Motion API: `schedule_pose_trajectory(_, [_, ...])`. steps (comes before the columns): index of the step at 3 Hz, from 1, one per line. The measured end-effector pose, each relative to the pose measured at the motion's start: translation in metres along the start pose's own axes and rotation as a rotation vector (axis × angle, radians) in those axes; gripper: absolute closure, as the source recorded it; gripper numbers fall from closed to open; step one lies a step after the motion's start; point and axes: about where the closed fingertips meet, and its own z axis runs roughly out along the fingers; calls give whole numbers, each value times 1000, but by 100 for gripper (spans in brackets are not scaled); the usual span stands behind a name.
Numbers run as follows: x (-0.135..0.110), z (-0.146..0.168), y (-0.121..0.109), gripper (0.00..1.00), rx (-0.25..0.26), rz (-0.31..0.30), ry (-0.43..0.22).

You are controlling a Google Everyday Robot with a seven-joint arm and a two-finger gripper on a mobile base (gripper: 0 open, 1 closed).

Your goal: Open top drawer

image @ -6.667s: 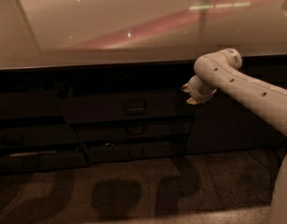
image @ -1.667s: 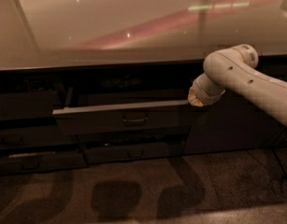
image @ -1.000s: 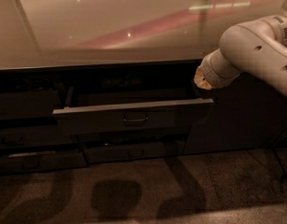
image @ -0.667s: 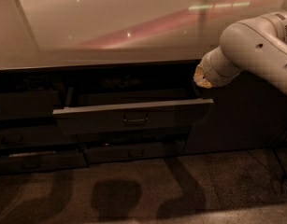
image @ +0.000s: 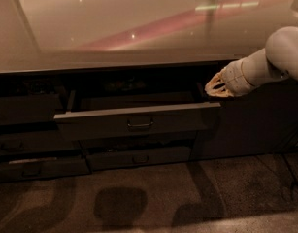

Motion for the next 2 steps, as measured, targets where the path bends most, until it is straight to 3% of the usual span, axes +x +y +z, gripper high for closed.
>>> schedule_pose_trajectory(1, [6,3,-9,100,53,-4,-77])
schedule_pose_trajectory(2, [6,3,-10,100,54,-4,-76])
